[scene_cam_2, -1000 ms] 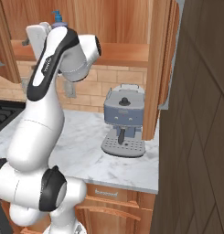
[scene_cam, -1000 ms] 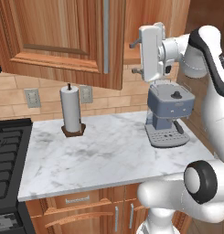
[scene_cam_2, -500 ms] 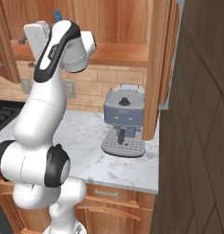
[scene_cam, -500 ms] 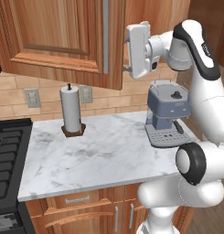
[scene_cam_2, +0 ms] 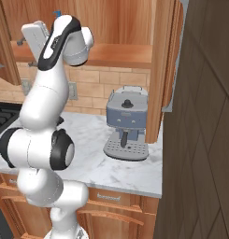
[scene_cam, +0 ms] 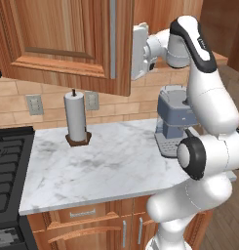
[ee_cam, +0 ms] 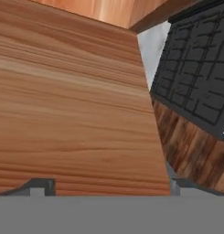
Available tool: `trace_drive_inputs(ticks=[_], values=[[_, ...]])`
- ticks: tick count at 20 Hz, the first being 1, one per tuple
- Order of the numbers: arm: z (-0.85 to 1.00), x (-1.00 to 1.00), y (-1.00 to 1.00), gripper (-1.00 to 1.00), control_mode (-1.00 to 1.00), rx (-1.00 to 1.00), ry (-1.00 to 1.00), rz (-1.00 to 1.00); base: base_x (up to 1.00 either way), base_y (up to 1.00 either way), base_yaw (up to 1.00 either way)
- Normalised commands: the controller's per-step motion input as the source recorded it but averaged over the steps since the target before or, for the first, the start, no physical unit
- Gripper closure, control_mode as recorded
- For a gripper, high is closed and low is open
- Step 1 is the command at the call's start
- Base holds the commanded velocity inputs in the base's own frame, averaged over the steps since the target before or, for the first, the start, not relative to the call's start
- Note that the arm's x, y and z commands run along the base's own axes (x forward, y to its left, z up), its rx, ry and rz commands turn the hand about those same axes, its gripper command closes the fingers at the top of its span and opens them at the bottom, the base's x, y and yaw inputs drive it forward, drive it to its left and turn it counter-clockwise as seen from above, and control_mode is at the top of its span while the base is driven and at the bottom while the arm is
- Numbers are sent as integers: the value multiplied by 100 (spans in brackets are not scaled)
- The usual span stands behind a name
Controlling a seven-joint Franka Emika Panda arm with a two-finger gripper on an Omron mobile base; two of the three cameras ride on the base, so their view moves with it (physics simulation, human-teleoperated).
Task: Open the cabinet. Pick the soap dispenser and place it next to the sink. Then close the cabinet.
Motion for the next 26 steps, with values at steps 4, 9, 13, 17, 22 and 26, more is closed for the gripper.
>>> trace_drive_inputs(ticks=[4,9,13,17,22,26], values=[[-6,11,15,-100,-100,-1,-21,16,0,0,0],[0,-13,22,-100,-100,-1,-31,20,0,0,0],[3,-30,20,-100,-100,0,-35,26,0,0,0],[4,-40,19,-100,-100,0,-31,23,0,0,0],[3,-42,15,-100,-100,7,-17,14,0,0,0],[1,-43,16,-100,-100,13,-9,8,0,0,0]])
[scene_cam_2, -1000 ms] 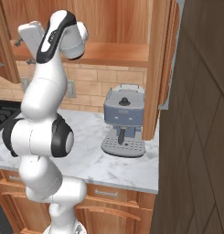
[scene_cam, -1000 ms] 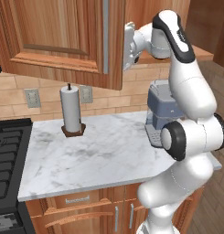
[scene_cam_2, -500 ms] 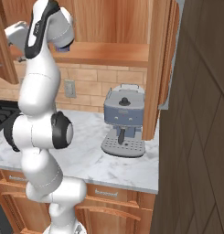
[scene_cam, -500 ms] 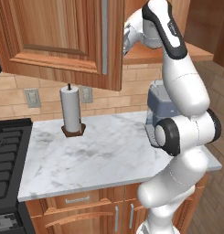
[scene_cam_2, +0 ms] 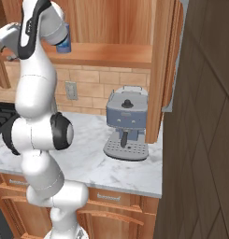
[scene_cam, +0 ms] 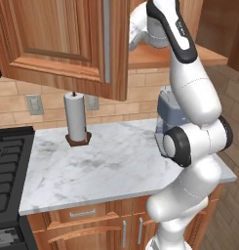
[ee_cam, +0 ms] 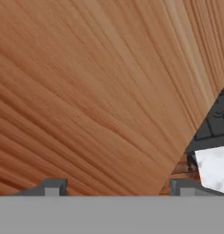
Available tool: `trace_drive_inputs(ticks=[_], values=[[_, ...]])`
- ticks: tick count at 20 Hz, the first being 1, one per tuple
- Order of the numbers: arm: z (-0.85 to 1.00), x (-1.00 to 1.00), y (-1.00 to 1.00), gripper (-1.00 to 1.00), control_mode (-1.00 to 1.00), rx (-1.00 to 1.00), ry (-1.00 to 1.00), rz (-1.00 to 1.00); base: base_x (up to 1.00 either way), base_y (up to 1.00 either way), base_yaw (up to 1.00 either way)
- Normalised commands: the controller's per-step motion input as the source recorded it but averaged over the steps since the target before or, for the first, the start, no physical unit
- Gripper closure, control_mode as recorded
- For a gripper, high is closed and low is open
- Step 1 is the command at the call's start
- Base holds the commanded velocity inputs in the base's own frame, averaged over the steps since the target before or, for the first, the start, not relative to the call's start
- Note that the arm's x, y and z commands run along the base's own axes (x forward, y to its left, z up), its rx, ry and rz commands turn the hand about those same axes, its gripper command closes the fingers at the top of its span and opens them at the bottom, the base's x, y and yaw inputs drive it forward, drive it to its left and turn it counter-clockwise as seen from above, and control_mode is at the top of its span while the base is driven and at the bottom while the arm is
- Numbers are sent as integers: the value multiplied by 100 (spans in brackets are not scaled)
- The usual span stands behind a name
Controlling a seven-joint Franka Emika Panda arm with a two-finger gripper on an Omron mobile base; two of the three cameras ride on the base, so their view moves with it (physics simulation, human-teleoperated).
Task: Open the cabinet. Pick the soap dispenser and place it next to the sink. Then close the cabinet.
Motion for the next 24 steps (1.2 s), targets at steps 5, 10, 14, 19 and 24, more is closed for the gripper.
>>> trace_drive_inputs(ticks=[5,10,14,19,24], values=[[-1,-47,19,-100,-100,18,-10,1,0,0,0],[-6,-49,22,-100,-100,28,-6,-16,0,0,0],[0,-43,23,-100,-100,26,-2,-19,0,0,0],[0,-36,31,-100,-100,21,0,-18,0,0,0],[0,-26,38,-100,-100,19,0,-13,0,0,0]])
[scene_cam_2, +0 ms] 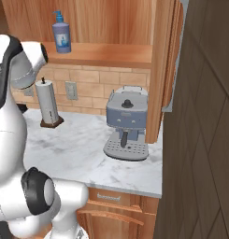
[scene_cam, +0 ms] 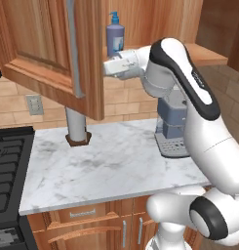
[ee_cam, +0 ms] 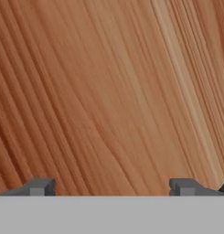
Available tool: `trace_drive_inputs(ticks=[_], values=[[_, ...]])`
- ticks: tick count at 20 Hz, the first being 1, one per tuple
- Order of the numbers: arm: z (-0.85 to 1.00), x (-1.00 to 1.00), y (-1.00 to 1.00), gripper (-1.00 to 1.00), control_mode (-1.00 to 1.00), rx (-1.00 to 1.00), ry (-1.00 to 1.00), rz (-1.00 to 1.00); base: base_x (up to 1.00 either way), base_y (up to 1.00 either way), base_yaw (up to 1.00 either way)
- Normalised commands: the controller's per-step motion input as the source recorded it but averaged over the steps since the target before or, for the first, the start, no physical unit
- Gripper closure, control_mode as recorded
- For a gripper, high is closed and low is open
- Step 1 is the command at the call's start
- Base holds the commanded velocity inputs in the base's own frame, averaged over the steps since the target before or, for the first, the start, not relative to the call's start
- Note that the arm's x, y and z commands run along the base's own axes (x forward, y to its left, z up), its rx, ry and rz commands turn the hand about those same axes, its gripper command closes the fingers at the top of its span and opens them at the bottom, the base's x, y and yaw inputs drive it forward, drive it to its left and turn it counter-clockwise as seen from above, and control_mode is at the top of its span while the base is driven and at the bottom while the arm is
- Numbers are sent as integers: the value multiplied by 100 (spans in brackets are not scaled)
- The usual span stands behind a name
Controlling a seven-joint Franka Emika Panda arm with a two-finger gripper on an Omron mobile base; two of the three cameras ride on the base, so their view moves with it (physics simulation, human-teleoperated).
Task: Open the cabinet. Pick the soap dispenser and place it next to the sink. Then close the cabinet.
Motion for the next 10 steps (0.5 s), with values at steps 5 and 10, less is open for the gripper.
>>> trace_drive_inputs(ticks=[5,10], values=[[0,-10,39,-100,-100,18,3,-6,0,0,0],[0,0,43,-100,-100,17,9,-1,0,0,0]])
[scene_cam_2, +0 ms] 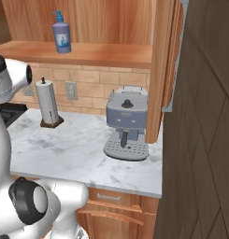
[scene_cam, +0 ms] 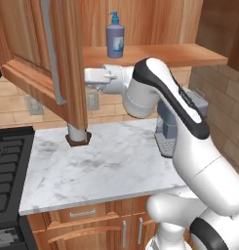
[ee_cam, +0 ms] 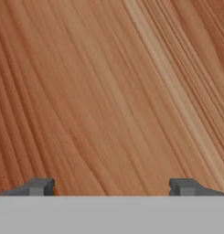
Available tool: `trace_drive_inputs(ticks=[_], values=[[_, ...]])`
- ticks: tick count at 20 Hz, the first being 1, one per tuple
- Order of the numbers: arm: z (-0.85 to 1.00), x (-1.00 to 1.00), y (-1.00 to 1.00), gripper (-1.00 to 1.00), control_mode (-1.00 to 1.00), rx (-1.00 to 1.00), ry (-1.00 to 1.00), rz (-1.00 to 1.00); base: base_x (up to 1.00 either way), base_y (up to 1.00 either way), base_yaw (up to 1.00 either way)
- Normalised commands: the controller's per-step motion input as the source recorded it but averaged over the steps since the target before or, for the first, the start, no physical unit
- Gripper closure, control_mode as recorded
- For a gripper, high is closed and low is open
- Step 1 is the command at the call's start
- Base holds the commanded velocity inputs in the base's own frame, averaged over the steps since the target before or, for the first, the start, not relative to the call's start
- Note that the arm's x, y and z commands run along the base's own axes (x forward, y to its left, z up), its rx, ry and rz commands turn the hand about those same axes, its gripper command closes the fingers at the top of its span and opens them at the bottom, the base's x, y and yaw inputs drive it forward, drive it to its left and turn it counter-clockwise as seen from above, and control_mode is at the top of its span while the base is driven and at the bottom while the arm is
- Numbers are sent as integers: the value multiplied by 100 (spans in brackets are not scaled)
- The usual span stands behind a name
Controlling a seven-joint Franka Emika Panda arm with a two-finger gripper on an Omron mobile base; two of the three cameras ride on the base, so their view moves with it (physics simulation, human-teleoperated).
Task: Open the cabinet. Pick the soap dispenser and place it next to the sink. Then close the cabinet.
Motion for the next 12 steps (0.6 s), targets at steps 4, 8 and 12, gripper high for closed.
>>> trace_drive_inputs(ticks=[4,8,12], values=[[0,0,45,-100,-100,18,13,0,0,0,0],[0,1,42,-100,-100,17,16,0,0,0,0],[0,1,40,-100,-100,13,18,1,0,0,0]])
